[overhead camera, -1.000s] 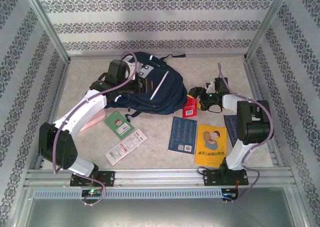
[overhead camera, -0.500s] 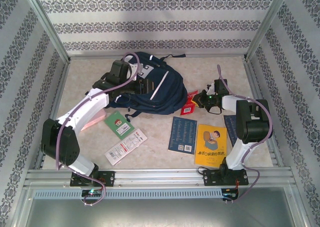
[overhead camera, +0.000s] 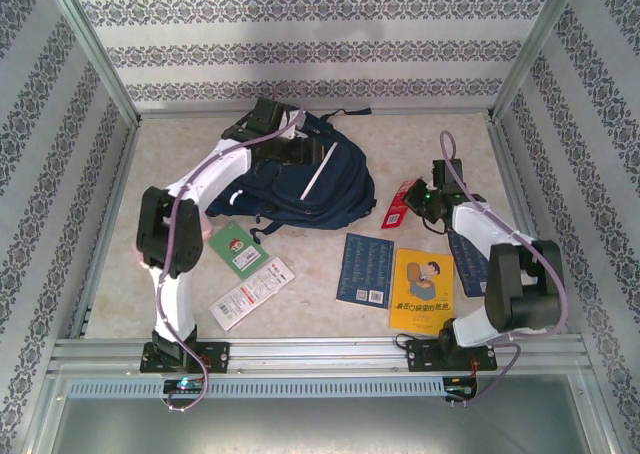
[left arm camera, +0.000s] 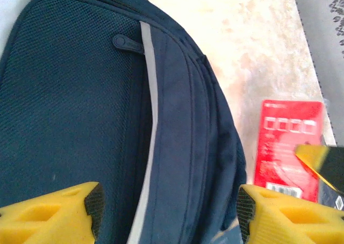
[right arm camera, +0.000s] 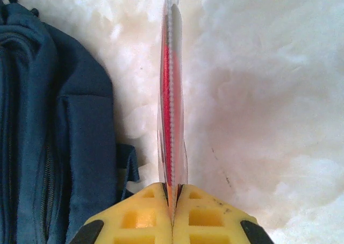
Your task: Pack the student bag
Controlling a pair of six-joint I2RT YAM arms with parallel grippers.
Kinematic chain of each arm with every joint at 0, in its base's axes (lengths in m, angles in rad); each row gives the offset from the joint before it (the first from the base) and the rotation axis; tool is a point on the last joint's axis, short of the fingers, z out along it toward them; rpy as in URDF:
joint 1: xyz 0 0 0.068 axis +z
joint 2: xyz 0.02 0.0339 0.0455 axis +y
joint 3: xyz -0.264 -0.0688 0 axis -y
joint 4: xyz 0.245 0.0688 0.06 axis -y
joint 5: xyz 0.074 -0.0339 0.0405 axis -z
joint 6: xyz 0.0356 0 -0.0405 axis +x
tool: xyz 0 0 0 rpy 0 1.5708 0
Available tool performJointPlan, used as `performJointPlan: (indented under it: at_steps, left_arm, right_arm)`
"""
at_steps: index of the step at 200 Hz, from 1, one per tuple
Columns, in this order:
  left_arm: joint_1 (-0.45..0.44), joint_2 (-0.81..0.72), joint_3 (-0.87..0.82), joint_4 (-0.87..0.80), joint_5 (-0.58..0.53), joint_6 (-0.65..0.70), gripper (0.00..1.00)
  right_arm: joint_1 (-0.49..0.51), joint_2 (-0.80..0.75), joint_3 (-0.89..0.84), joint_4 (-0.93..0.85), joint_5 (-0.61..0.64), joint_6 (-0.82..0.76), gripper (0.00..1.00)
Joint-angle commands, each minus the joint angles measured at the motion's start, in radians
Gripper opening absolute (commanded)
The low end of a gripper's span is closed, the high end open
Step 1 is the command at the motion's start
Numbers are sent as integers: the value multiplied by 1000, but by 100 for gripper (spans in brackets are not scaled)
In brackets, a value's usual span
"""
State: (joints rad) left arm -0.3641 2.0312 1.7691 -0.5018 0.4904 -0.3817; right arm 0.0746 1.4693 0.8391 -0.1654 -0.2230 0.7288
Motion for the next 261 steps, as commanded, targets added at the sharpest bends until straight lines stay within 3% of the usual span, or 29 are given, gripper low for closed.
performJointPlan:
  at_steps: [1,39,104,176,208,242,261]
  left_arm:
    - [14,104,121,-103,43,31,66]
    - [15,221,212,-97,115,6,63]
    - [-1,256,192,-4,268,-64,48]
    - [-27,310,216,2,324,-67,24]
    - [-35,343,257,0,323,-60,23]
    - [-35,343,335,-107,247,12,0]
    - [-33,308,361,-93,276,-11,0]
  right_arm:
    - [71,-72,-19,-64,146,-40,0]
    - [181,-161,-21,-115,222,-93,0]
    - [193,-211,-67,-119,218,-113,0]
    - [188,-222,-78,-106,206,-115,0]
    - [187,-217,-71,-110,203,-114,0]
    - [187,-281,-69,-125,215,-111,0]
    - [187,-312,-66,-135,212,-113,0]
